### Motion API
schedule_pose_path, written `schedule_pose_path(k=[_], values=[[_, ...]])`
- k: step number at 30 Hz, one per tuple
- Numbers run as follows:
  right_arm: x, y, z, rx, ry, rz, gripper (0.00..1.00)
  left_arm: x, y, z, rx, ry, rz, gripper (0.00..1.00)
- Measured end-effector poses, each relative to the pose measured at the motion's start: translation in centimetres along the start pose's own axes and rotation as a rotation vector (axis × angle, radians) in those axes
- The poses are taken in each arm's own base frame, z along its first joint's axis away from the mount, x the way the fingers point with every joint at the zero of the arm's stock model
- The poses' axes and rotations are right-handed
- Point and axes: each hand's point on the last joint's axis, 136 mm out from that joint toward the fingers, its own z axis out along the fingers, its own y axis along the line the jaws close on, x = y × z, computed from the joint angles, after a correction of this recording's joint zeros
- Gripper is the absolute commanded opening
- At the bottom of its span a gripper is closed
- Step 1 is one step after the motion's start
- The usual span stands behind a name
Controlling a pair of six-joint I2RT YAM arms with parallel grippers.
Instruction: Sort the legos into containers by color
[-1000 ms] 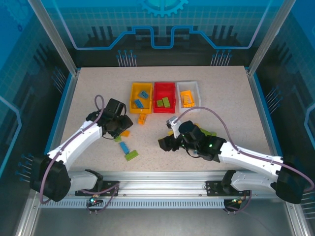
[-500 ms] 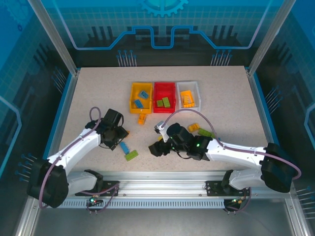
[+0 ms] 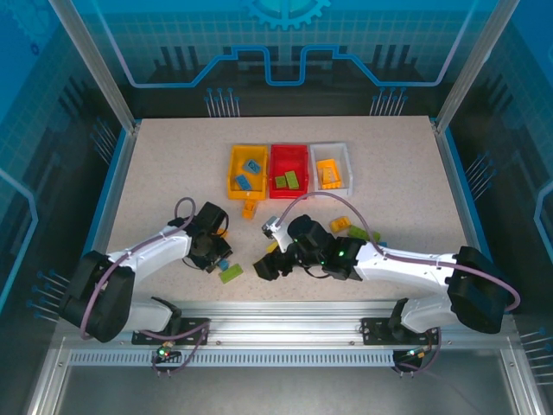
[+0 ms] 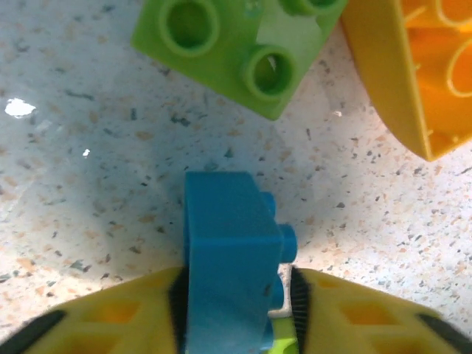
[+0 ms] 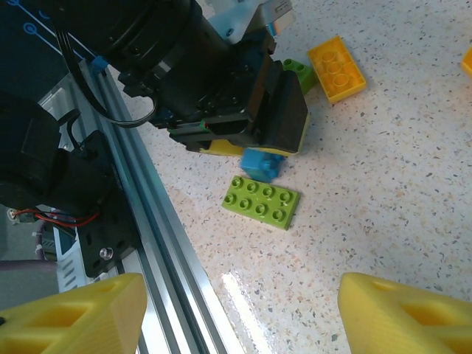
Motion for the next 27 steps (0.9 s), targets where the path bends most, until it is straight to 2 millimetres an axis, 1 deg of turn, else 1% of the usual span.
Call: schedule_pose_path(k=[1,3,5,7,8,10,12,13,14,15,16,18,21,24,27], values=[[0.0,0.0,0.0,0.0,0.0,0.0,0.7,0.0,0.0,0.1,0.0,-0.001,-0.003,0.21],[0.0,0.0,0.0,0.002,0.0,0.001,0.7,0.0,-0.1,-0.1,0.007,-0.007,0.007,0.16],[-0.1,-0.2,0.0,0.01,-0.005,0.0,0.68,0.0,-0.2,-0.4,0.014,-0.022,0.017,0.13],[-0.4,-0.5,-0.2,0.026,-0.016,0.005,0.68,-0.1,-0.7,-1.5,0.022,-0.042,0.04,0.13],[-0.6,-0.8,-0.5,0.044,-0.028,0.013,0.67,-0.4,-1.5,-2.4,0.035,-0.057,0.056,0.13],[-1.8,-1.6,-1.6,0.082,-0.078,0.041,0.67,-1.4,-4.0,-4.6,0.087,-0.099,0.096,0.14],[-3.9,-3.1,-3.4,0.14,-0.172,0.084,0.67,-2.8,-7.5,-7.4,0.158,-0.153,0.152,0.14],[-4.8,-3.8,-4.3,0.165,-0.215,0.101,0.67,-3.3,-9.0,-8.4,0.181,-0.173,0.178,0.15],[-6.0,-4.7,-5.4,0.194,-0.274,0.125,0.67,-4.1,-11.0,-9.6,0.207,-0.196,0.208,0.15],[-7.1,-5.5,-6.2,0.217,-0.323,0.145,0.67,-4.9,-13.0,-10.5,0.228,-0.218,0.241,0.16],[-7.9,-6.2,-6.7,0.236,-0.361,0.161,0.67,-5.6,-14.6,-11.0,0.243,-0.234,0.265,0.16],[-9.0,-7.9,-7.4,0.275,-0.414,0.201,0.67,-7.2,-17.5,-11.2,0.245,-0.256,0.316,0.16],[-9.5,-9.8,-7.5,0.319,-0.431,0.242,0.67,-9.8,-21.0,-10.0,0.224,-0.276,0.361,0.16],[-10.5,-10.6,-7.5,0.335,-0.445,0.261,0.67,-12.3,-23.5,-8.0,0.197,-0.284,0.397,0.18],[-11.4,-10.5,-7.8,0.33,-0.463,0.263,0.67,-14.1,-24.9,-5.9,0.17,-0.283,0.432,0.2]])
